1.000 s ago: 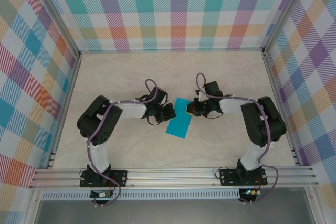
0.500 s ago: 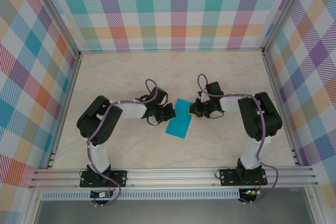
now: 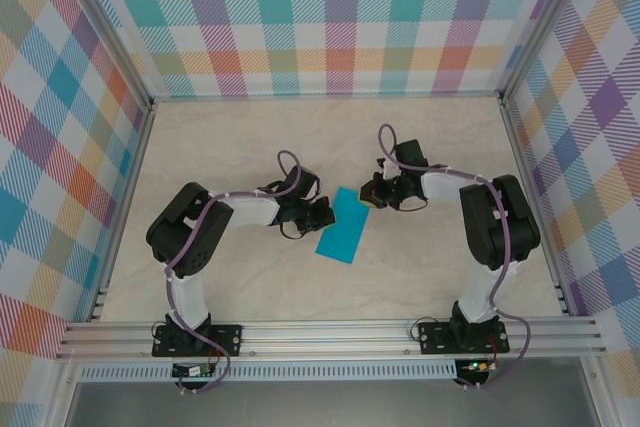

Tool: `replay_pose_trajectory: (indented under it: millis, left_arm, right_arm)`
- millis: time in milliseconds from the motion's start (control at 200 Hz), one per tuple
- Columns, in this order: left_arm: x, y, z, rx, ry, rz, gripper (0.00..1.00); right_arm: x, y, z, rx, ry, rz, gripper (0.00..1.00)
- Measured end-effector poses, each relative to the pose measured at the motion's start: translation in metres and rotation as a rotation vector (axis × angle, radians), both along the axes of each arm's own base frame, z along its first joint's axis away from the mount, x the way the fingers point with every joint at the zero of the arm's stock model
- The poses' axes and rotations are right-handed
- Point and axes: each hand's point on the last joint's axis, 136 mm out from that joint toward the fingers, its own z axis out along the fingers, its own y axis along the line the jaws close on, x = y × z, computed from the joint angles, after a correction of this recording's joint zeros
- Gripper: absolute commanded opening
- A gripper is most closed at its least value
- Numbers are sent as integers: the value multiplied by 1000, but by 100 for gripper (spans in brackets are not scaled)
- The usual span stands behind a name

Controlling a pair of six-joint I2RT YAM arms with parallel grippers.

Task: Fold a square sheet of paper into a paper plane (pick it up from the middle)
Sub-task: Fold the square sheet of paper in half at the center of the table.

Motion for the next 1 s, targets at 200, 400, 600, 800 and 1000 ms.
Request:
replay_pose_trajectory:
  millis: [200, 400, 600, 800, 1000]
  left_arm:
    - [0, 0, 0, 0, 0, 0, 0]
    - [0, 0, 0, 0, 0, 0, 0]
    - [0, 0, 0, 0, 0, 0, 0]
    - [0, 0, 0, 0, 0, 0, 0]
    - [0, 0, -1, -5, -7, 0, 0]
  right_arm:
    - [-1, -6, -15, -22, 31, -4, 0]
    - [-5, -10, -35, -40, 86, -10, 0]
    - [-5, -10, -30, -49, 101, -4, 0]
    - [13, -9, -4, -33, 37, -3, 0]
    - [19, -17, -6, -29, 39, -26, 0]
